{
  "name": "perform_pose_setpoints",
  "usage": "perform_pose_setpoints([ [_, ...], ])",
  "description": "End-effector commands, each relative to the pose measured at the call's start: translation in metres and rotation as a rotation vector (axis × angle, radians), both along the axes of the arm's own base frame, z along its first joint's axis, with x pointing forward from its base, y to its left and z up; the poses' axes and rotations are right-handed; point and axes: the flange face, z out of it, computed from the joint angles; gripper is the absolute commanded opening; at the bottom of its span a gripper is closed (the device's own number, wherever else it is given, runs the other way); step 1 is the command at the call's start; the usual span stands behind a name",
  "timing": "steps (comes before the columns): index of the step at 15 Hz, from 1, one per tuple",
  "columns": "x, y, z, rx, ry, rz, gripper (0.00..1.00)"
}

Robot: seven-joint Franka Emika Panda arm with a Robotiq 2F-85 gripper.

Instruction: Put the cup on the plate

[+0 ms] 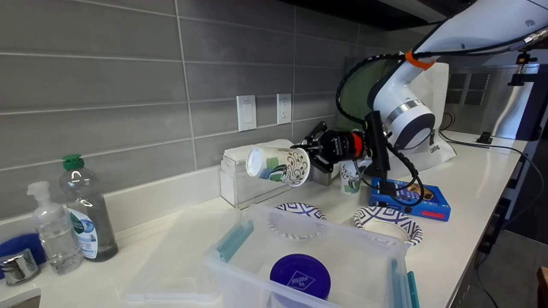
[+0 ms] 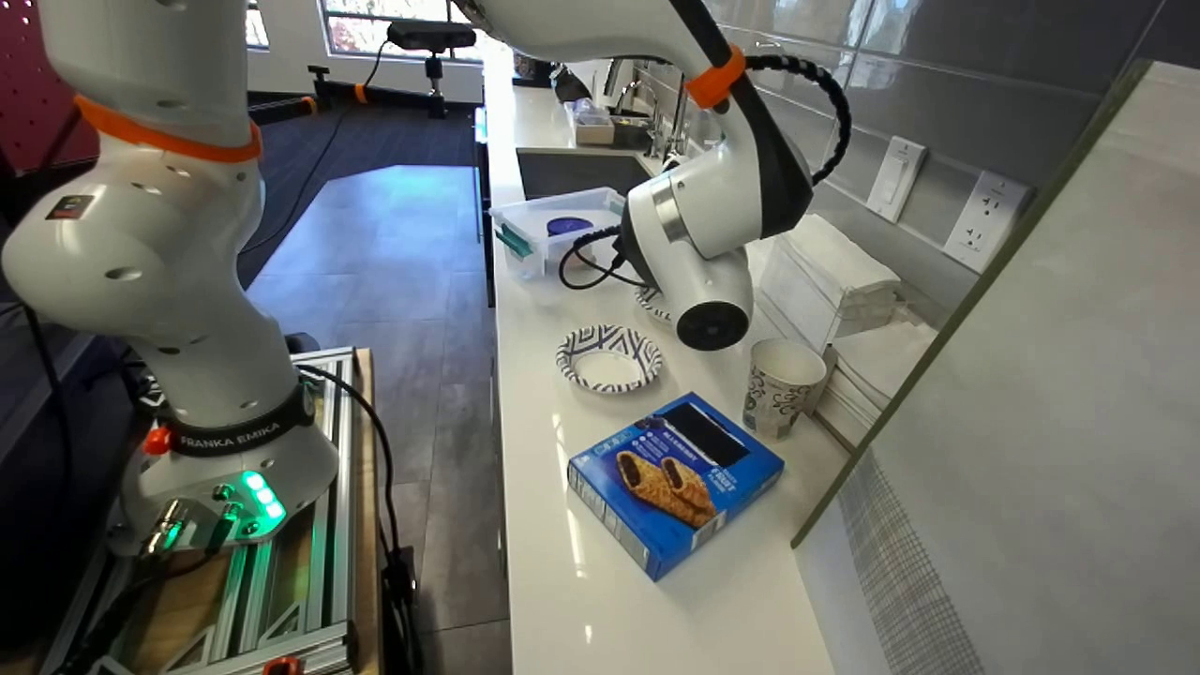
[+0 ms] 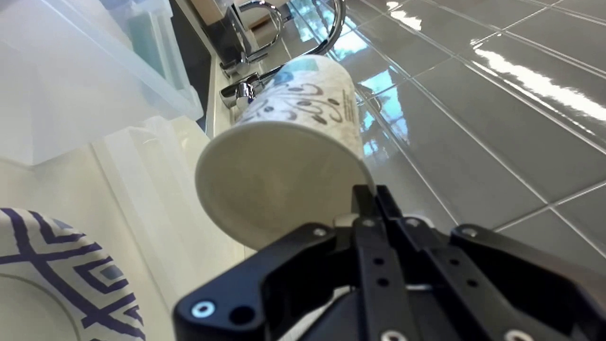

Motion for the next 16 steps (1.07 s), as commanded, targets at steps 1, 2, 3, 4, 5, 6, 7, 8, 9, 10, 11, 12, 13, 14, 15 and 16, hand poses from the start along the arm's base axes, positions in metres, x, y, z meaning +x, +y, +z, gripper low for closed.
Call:
perform_pose_setpoints([
  [1, -0.010, 0.016, -0.021, -0.029, -0.011, -0.078, 0.01],
  [2, -0.011, 0.018, -0.026, -0.032, -0.009, -0.088, 0.01],
  [3, -0.012, 0.019, -0.030, -0.035, -0.016, -0.096, 0.01],
  [4, -0.011, 0.019, -0.036, -0.045, -0.020, -0.106, 0.01],
  [5, -0.009, 0.018, -0.042, -0.051, -0.025, -0.121, 0.01],
  [6, -0.009, 0.016, -0.047, -0.050, -0.021, -0.130, 0.01],
  [7, -0.009, 0.014, -0.053, -0.047, -0.018, -0.139, 0.01],
  [8, -0.009, 0.013, -0.058, -0.041, -0.014, -0.143, 0.01],
  [9, -0.010, 0.013, -0.063, -0.039, -0.016, -0.146, 0.01],
  [10, -0.011, 0.014, -0.067, -0.032, -0.012, -0.141, 0.01],
  [11, -0.012, 0.015, -0.071, -0.034, -0.013, -0.136, 0.01],
  [12, -0.013, 0.015, -0.075, -0.031, -0.011, -0.136, 0.01],
  [13, -0.013, 0.015, -0.079, -0.036, -0.014, -0.139, 0.01],
  [14, -0.013, 0.014, -0.081, -0.038, -0.013, -0.139, 0.01],
  [15, -0.013, 0.014, -0.083, -0.042, -0.013, -0.139, 0.01],
  [16, -0.013, 0.013, -0.085, -0.047, -0.014, -0.140, 0.01],
])
